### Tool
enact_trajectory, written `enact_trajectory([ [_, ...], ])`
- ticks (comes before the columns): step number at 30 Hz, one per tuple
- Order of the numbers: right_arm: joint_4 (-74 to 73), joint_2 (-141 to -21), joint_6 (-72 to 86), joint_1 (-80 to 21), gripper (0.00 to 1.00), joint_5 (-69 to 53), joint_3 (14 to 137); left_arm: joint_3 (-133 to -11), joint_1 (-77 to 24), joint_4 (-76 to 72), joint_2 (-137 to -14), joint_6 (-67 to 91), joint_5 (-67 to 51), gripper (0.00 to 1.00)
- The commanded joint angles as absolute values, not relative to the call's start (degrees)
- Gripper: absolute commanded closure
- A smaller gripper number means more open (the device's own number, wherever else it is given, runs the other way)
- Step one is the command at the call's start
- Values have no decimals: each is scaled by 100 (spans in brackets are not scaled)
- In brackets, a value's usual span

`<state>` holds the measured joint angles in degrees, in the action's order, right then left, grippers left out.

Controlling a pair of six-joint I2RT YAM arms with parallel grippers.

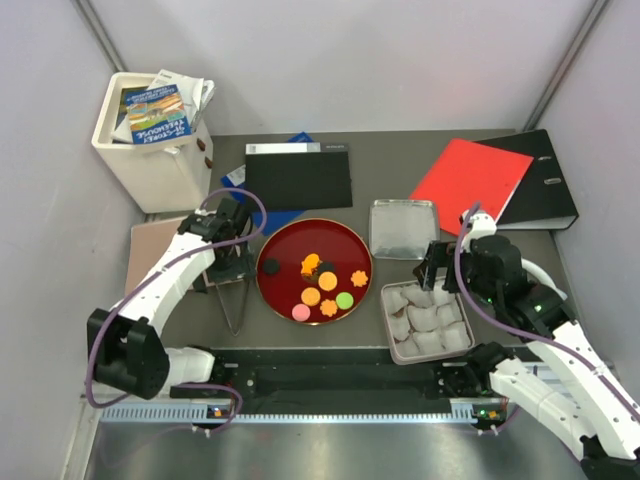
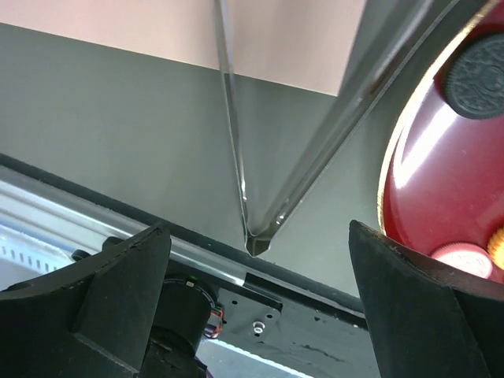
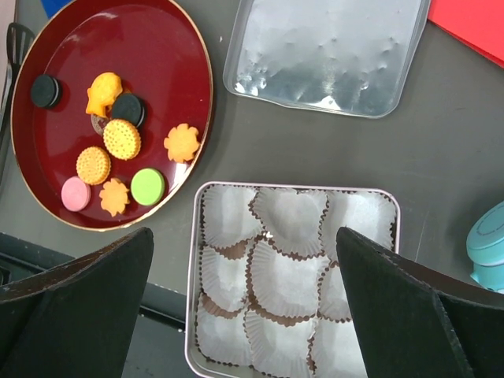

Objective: Pack the cookies

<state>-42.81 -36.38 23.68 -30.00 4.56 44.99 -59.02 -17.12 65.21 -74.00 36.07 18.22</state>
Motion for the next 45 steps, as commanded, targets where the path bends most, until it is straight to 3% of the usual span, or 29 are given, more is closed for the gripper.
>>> enact_trajectory([
  [1,-4166,-3814,2426,-3076,1,334,4605,-6020,-1644,6680,-7628,3797,2030,1],
  [11,-4210,-3902,2408,-3076,1,325,4684,-5617,-950,5837,-8156,3498,1828,5],
  [18,-4201,-3893,2329,-3076,1,413,4887,-5660,-809,5441,-8604,3437,1758,29],
  [24,-4131,-3973,2276,-3076,1,483,4887,-5765,-800,5317,-8947,3410,1828,58],
  [32,-4017,-4096,2233,-3085,1,510,4887,-5766,-782,5256,-9193,3375,1934,66],
  [37,-3990,-4148,2232,-3111,1,545,4860,-5713,-756,5168,-9272,3314,1968,89],
  [45,-3981,-4201,2224,-3120,1,563,4895,-6002,-747,5387,-9115,3226,2030,96],
])
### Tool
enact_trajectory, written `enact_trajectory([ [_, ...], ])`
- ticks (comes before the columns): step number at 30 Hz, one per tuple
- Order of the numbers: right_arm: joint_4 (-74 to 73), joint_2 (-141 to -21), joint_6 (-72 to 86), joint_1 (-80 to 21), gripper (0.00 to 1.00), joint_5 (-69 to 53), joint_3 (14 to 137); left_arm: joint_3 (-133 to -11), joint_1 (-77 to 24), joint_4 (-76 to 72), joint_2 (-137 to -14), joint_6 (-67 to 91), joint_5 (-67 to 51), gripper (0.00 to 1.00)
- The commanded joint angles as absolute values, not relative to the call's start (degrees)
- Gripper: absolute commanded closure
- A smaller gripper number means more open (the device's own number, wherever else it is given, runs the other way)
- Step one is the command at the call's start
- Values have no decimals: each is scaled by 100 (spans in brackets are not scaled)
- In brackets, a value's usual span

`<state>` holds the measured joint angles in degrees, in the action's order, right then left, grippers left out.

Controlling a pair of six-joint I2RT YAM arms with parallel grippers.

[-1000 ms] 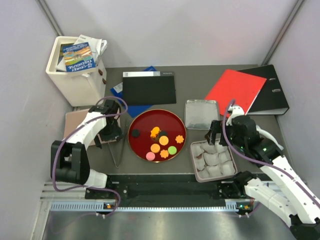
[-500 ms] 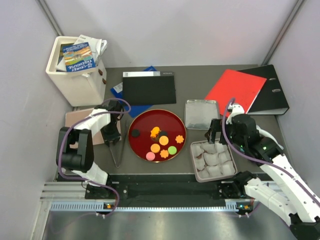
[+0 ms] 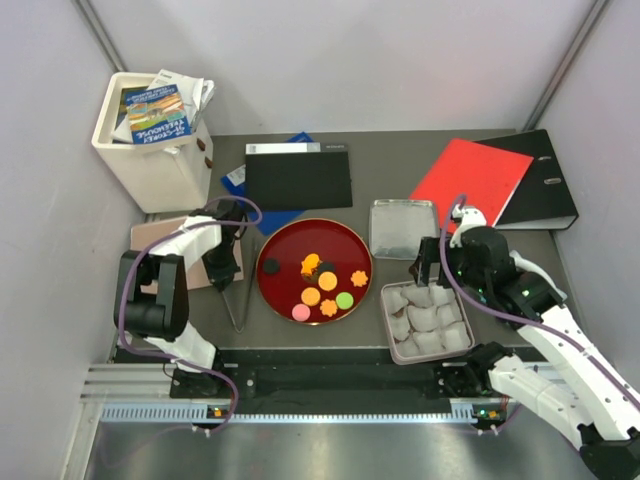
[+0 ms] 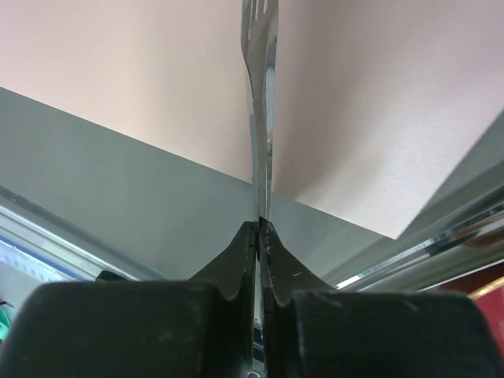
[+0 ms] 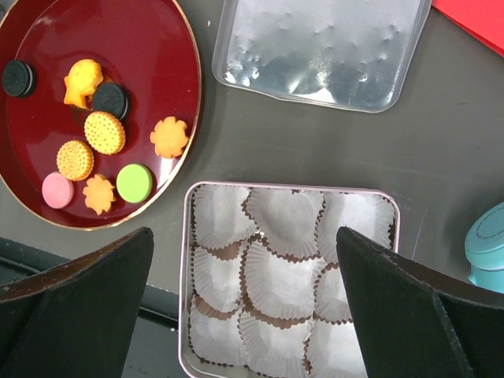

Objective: Pack the cookies

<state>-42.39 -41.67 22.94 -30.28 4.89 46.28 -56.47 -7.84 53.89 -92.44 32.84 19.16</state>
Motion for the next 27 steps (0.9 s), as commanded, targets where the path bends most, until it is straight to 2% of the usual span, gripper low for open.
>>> enact_trajectory([
  [1,-3981,-4201,2224,-3120,1,571,4922,-6064,-747,5440,-9027,3199,2030,96],
  [12,-3920,-4307,2206,-3146,1,528,4983,-7320,-747,5889,-9096,2857,2030,96],
  [27,-3955,-4315,2206,-3164,1,501,5071,-8919,-484,5581,-11283,2830,2206,95],
])
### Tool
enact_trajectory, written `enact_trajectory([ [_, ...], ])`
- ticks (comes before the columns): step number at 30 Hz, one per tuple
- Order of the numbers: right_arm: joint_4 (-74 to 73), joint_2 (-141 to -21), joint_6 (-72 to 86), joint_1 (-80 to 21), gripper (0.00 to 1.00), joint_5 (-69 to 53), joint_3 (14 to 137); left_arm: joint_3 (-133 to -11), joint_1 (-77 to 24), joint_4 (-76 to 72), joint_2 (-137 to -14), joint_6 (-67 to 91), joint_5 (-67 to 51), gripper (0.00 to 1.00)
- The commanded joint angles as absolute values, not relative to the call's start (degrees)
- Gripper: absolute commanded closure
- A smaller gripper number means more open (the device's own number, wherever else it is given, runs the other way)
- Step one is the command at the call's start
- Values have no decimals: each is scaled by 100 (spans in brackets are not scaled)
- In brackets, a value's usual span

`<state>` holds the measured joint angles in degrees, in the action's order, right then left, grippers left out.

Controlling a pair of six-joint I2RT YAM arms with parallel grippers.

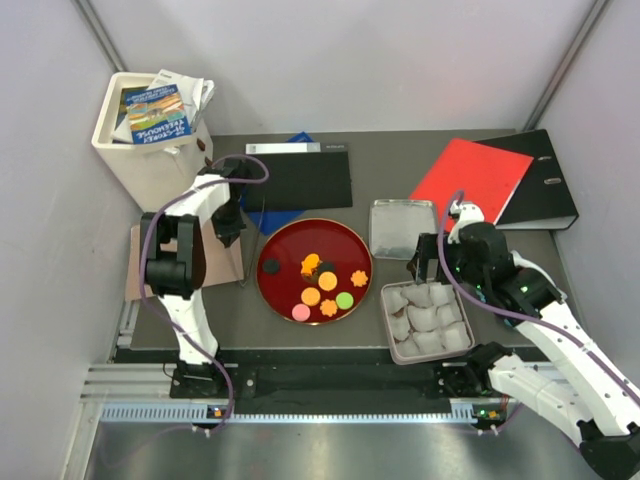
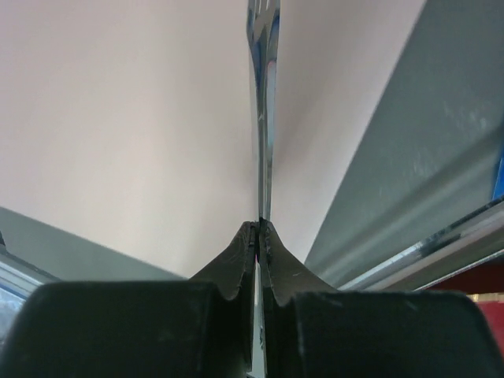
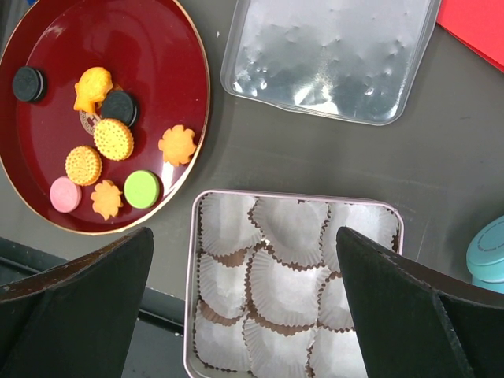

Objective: Pack the cookies

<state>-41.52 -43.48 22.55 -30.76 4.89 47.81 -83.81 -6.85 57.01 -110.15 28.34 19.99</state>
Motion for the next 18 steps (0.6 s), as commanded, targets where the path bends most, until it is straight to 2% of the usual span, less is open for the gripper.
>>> enact_trajectory([
  [1,-3955,-4315,2206,-3164,1,510,5063,-8999,-449,5581,-11346,2839,2223,95],
  [4,-3981,-4307,2206,-3164,1,554,5089,-9307,-299,5607,-11557,2830,2241,95],
  [7,-3999,-4315,2197,-3164,1,563,5098,-9606,-229,5713,-11716,2813,2250,86],
  [8,-3999,-4315,2189,-3164,1,580,5098,-9659,-229,5748,-11716,2821,2163,80],
  [9,-3990,-4315,2180,-3164,1,597,5080,-9642,-237,5713,-11655,2813,2110,66],
  [11,-3964,-4315,2180,-3164,1,606,5054,-9484,-237,5573,-11497,2786,1996,44],
  [12,-3955,-4342,2188,-3164,1,598,5045,-9292,-237,5416,-11296,2786,1943,28],
  [16,-3885,-4429,2197,-3173,1,554,5062,-8781,-237,5081,-10785,2847,1802,9],
  [18,-3850,-4473,2180,-3182,1,554,5080,-8422,-246,4940,-10452,3040,1723,3],
])
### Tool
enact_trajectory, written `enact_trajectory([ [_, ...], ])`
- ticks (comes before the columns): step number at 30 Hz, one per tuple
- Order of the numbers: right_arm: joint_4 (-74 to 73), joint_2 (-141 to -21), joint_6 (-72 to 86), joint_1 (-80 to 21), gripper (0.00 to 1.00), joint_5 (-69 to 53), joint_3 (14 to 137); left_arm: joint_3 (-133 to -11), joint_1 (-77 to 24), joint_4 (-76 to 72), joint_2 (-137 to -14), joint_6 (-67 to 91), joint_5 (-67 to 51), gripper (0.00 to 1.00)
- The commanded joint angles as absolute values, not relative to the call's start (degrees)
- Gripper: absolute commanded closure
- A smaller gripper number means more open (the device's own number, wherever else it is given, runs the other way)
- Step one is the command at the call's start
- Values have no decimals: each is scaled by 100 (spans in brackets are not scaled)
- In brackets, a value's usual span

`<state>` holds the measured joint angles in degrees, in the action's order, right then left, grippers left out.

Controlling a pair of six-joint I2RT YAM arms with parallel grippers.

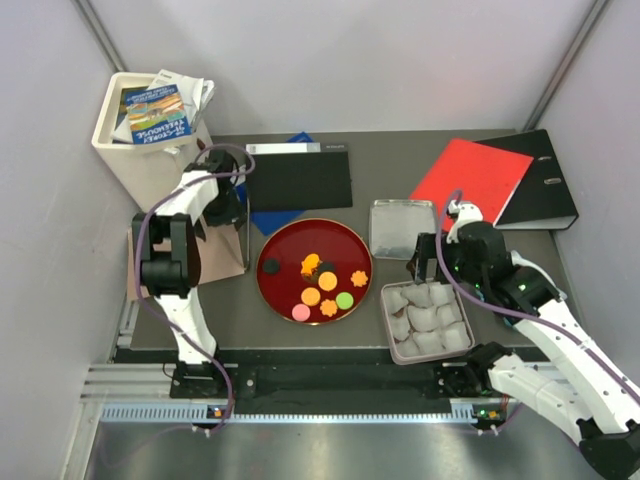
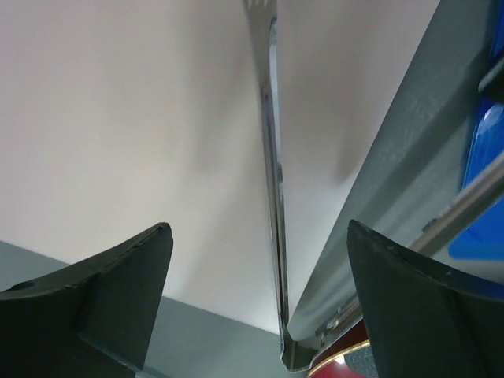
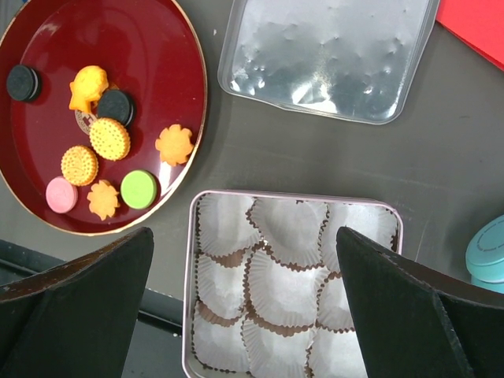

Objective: Pack the cookies

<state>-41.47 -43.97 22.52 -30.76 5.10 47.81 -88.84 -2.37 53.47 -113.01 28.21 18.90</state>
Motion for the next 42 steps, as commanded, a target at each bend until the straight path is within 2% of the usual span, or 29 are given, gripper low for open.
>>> enact_trajectory([
  [1,-3850,-4517,2180,-3208,1,571,5089,-8272,-263,4687,-10337,3111,1514,1],
  [8,-3806,-4667,2188,-3243,1,510,5133,-7278,-641,3772,-9519,3770,1424,1],
  [16,-3797,-4720,2206,-3252,1,483,5106,-7014,-1011,3595,-9870,4087,1643,1],
  [32,-3762,-4913,2171,-3252,1,554,5133,-6777,-976,3551,-9694,3885,1890,1],
  [42,-3806,-4948,2153,-3252,1,598,5159,-6653,-361,3200,-10081,3718,1503,2],
])
